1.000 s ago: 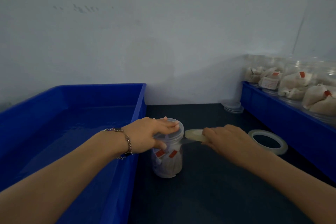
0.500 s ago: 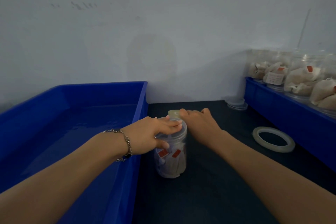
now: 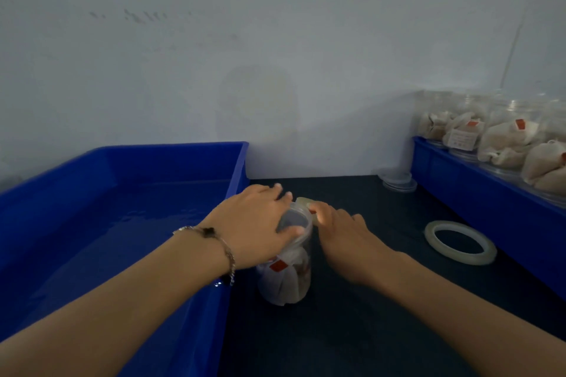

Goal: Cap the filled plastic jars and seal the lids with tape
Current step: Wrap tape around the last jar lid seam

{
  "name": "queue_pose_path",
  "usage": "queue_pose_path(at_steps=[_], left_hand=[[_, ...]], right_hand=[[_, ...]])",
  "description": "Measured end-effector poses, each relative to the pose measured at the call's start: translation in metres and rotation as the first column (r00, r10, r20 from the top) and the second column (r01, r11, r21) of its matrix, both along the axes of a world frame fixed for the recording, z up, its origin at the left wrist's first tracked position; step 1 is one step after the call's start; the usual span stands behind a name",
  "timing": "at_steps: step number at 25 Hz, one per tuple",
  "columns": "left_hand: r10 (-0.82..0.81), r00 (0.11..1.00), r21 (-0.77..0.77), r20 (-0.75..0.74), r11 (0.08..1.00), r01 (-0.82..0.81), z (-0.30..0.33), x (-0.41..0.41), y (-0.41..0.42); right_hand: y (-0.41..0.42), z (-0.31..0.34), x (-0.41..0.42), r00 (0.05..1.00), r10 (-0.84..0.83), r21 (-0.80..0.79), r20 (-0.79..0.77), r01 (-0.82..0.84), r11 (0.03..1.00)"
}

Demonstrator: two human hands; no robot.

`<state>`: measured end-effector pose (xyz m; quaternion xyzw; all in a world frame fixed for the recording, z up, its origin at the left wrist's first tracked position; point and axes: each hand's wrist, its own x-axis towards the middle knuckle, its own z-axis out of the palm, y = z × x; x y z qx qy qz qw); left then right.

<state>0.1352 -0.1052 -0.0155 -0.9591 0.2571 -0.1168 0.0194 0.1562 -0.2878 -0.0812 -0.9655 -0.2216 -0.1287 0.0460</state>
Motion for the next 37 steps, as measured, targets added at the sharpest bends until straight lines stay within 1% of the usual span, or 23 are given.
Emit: queue_pose_path(at_steps=[1, 2, 3, 4, 5, 7, 10, 12, 15, 17, 20, 22, 23, 25, 27, 28, 30, 32, 33, 34, 35, 36, 37], left_hand=[[0.077, 0.994, 0.092, 0.074, 0.992, -0.084, -0.007, -0.001, -0.004], [0.103, 0.984, 0.176, 0.148, 0.976, -0.129, -0.013, -0.001, -0.007], [0.086, 0.974, 0.216, 0.210, 0.967, -0.132, -0.016, -0.001, -0.009], [0.055, 0.971, 0.230, 0.234, 0.967, -0.111, -0.018, 0.001, -0.009], [0.017, 0.973, 0.223, 0.231, 0.972, -0.071, -0.017, 0.003, -0.008], [-0.060, 0.986, 0.244, 0.158, 0.969, 0.020, -0.011, 0.005, -0.004], [-0.108, 0.994, 0.279, 0.033, 0.955, 0.095, -0.005, 0.004, 0.003], [-0.100, 0.994, 0.305, 0.049, 0.949, 0.081, -0.003, 0.002, 0.003], [-0.119, 0.988, 0.300, 0.102, 0.950, 0.084, -0.003, 0.003, 0.004], [-0.131, 0.990, 0.259, 0.044, 0.959, 0.116, -0.002, 0.006, 0.011], [-0.114, 0.984, 0.092, -0.140, 0.988, 0.128, -0.001, 0.009, 0.023], [-0.138, 0.969, -0.009, -0.203, 0.990, 0.139, -0.003, 0.012, 0.027], [-0.148, 0.966, -0.035, -0.214, 0.989, 0.143, -0.004, 0.014, 0.028], [-0.150, 0.961, -0.067, -0.231, 0.988, 0.138, -0.007, 0.015, 0.028], [-0.141, 0.960, -0.093, -0.243, 0.988, 0.122, -0.008, 0.015, 0.028], [-0.144, 0.957, -0.102, -0.250, 0.987, 0.122, -0.009, 0.015, 0.029], [-0.179, 0.948, -0.140, -0.262, 0.979, 0.146, -0.008, 0.013, 0.030], [-0.206, 0.950, -0.258, -0.234, 0.955, 0.144, -0.009, 0.007, 0.025], [-0.177, 0.962, -0.313, -0.206, 0.944, 0.106, -0.010, 0.003, 0.020], [-0.105, 0.978, -0.314, -0.182, 0.948, 0.044, -0.013, 0.001, 0.014], [-0.002, 0.985, -0.240, -0.171, 0.970, -0.039, -0.017, 0.000, 0.008], [0.094, 0.983, -0.127, -0.157, 0.985, -0.114, -0.020, 0.001, 0.002], [0.145, 0.980, -0.032, -0.135, 0.988, -0.151, -0.021, 0.002, -0.002]], right_hand=[[-0.002, -0.002, -0.003, 1.000, -0.003, -0.060, 0.019, 0.004, 0.998], [-0.004, -0.003, -0.006, 0.999, -0.006, -0.103, 0.039, 0.010, 0.995], [-0.006, -0.004, -0.007, 0.998, -0.010, -0.144, 0.062, 0.019, 0.989], [-0.009, -0.004, -0.008, 0.996, -0.022, -0.169, 0.087, 0.036, 0.985], [-0.013, -0.004, -0.009, 0.993, -0.034, -0.192, 0.114, 0.056, 0.980], [-0.023, 0.000, -0.012, 0.975, 0.003, -0.241, 0.222, 0.052, 0.969], [-0.038, 0.003, -0.014, 0.897, 0.090, -0.271, 0.433, 0.034, 0.962], [-0.041, 0.004, -0.011, 0.845, 0.081, -0.287, 0.528, 0.089, 0.954], [-0.042, 0.011, -0.002, 0.795, 0.038, -0.272, 0.606, 0.161, 0.949], [-0.040, 0.014, 0.006, 0.809, 0.032, -0.271, 0.587, 0.159, 0.949], [-0.025, 0.019, 0.022, 0.824, 0.028, -0.291, 0.566, 0.167, 0.942], [-0.008, 0.020, 0.034, 0.818, 0.008, -0.300, 0.576, 0.201, 0.933], [0.000, 0.019, 0.039, 0.821, 0.006, -0.295, 0.570, 0.198, 0.935], [0.013, 0.018, 0.044, 0.856, 0.025, -0.277, 0.516, 0.139, 0.951], [0.020, 0.014, 0.048, 0.900, 0.082, -0.233, 0.429, 0.023, 0.972], [0.022, 0.013, 0.051, 0.927, 0.073, -0.203, 0.367, 0.003, 0.979], [0.021, 0.009, 0.056, 0.970, 0.038, -0.171, 0.239, 0.004, 0.985], [0.020, 0.006, 0.054, 0.978, 0.016, -0.140, 0.210, 0.014, 0.990], [0.018, 0.005, 0.052, 0.975, 0.014, -0.148, 0.221, 0.019, 0.989], [0.017, 0.003, 0.050, 0.969, 0.008, -0.151, 0.246, 0.031, 0.988], [0.017, 0.001, 0.046, 0.961, -0.007, -0.151, 0.275, 0.050, 0.987], [0.016, -0.001, 0.042, 0.955, -0.026, -0.150, 0.297, 0.073, 0.986], [0.015, -0.001, 0.038, 0.950, -0.037, -0.147, 0.310, 0.086, 0.985]])
